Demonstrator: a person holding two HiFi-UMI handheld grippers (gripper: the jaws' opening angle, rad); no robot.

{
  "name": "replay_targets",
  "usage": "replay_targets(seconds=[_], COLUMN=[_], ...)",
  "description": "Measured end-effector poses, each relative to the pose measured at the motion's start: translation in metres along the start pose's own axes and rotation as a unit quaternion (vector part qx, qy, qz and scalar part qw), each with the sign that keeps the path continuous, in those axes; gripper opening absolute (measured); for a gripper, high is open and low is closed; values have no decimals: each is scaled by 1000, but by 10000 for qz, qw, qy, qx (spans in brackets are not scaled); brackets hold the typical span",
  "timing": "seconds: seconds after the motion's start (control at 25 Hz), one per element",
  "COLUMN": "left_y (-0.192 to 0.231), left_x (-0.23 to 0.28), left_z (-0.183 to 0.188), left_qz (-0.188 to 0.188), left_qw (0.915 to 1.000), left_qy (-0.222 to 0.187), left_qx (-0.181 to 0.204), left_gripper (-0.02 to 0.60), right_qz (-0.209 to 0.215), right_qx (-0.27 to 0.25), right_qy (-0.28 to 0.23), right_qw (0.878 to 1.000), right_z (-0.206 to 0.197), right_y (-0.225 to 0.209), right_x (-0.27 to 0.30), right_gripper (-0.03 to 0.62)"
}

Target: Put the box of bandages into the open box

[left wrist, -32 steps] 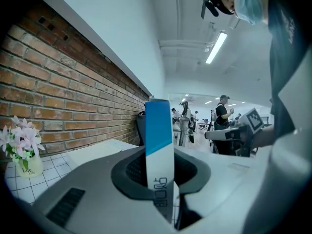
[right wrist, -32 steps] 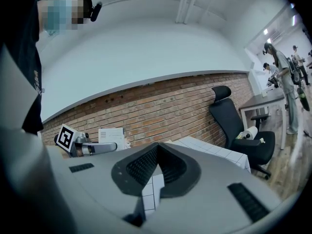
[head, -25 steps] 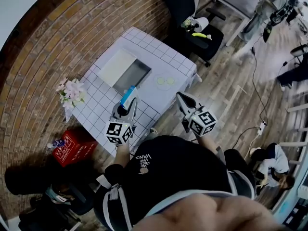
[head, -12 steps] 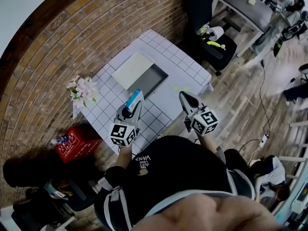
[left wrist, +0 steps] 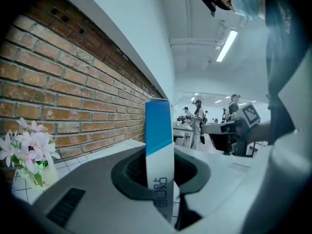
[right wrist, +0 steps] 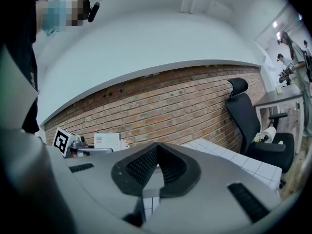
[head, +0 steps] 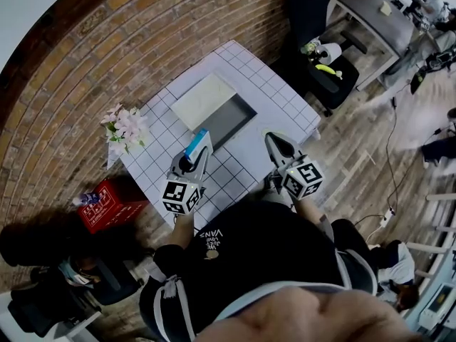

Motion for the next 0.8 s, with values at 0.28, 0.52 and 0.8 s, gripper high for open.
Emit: replay_targets(seconds=[0.28,0.52,0.8], left_y=[-6,-20,-26], left_x=[18,39,66], left_z=[4,4,1], left_qz=[550,949,1278], left_qw=[9985,9954,9905], left_qy=[23,101,338], left_qx=[-11,58,377], left_gripper=[78,78,78], right_qz=[488,914,1153], right_qx=[-27,-55,-76], right_qy=[214,392,496], right_qw=[9986,9950,9921], right_z=[11,20,25], right_y=[-34,-63,-93], right_x=[19,29,39], right_gripper=[-5,-6,-6])
Point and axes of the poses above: the fingertips, and each gripper's own axes: x forward along the fingers, y to its left, z out of its top, the point moved 10 cm from there along -x, backward along the fingers, and after that the axes turned 3 degrees about z, right-handed, at the moved point
